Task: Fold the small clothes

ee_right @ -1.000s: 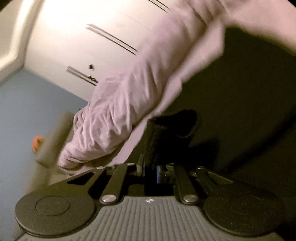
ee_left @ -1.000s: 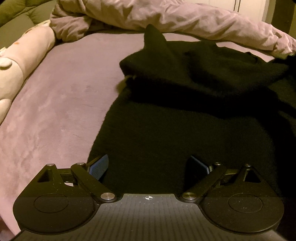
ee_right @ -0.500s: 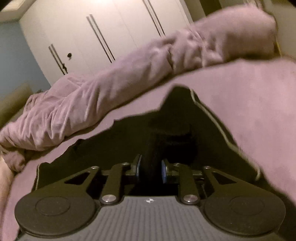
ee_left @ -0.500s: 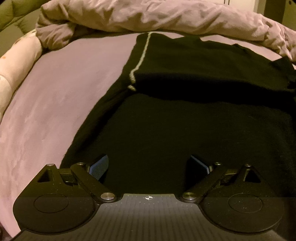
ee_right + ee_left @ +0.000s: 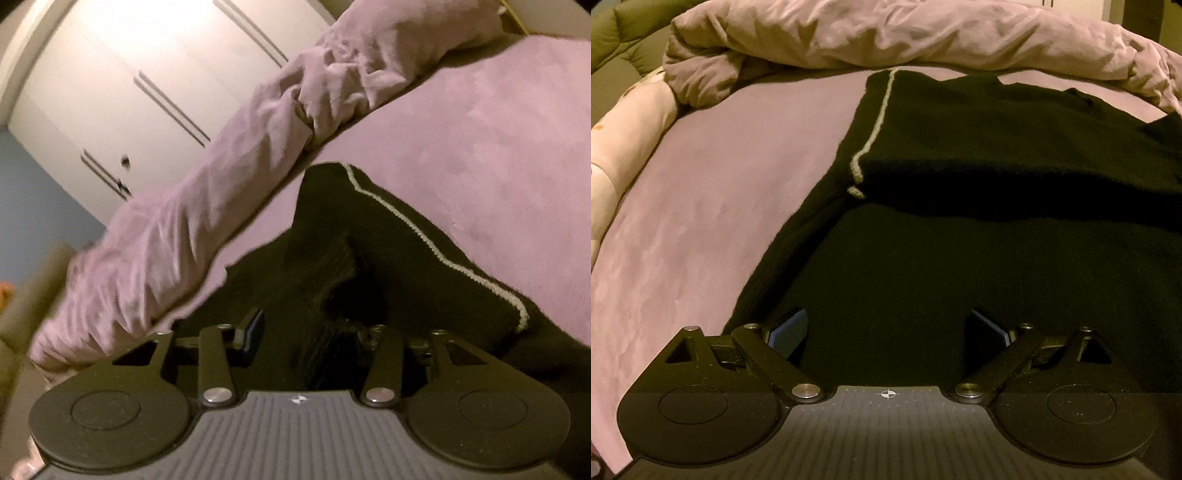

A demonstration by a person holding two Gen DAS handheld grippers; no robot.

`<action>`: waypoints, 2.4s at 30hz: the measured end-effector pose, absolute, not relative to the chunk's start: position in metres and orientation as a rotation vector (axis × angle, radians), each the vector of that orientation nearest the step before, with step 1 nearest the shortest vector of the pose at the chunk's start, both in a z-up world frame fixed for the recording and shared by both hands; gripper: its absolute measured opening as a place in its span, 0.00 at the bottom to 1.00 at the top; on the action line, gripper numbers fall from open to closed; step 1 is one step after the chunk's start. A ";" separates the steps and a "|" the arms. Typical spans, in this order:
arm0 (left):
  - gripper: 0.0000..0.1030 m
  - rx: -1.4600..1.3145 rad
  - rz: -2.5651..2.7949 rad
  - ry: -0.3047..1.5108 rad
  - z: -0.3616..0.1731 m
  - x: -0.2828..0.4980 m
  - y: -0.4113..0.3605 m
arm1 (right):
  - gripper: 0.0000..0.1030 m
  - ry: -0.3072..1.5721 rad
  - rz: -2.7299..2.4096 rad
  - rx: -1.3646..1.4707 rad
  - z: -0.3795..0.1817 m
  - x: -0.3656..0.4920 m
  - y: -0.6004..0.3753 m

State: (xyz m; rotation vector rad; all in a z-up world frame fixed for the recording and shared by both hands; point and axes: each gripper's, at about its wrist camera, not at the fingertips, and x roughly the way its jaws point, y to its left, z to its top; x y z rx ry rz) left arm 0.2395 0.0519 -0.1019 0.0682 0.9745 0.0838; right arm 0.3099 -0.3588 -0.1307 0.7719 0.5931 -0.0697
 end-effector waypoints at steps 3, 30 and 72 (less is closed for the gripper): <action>0.96 0.107 0.092 0.954 -0.098 0.254 0.053 | 0.10 0.611 -0.053 0.701 -0.126 0.317 -0.351; 0.70 0.133 0.214 0.866 -0.110 0.337 0.081 | 0.10 0.579 0.021 0.647 -0.104 0.324 -0.354; 0.90 0.093 0.194 0.757 -0.061 0.281 0.108 | 0.18 0.599 -0.052 0.425 -0.096 0.311 -0.370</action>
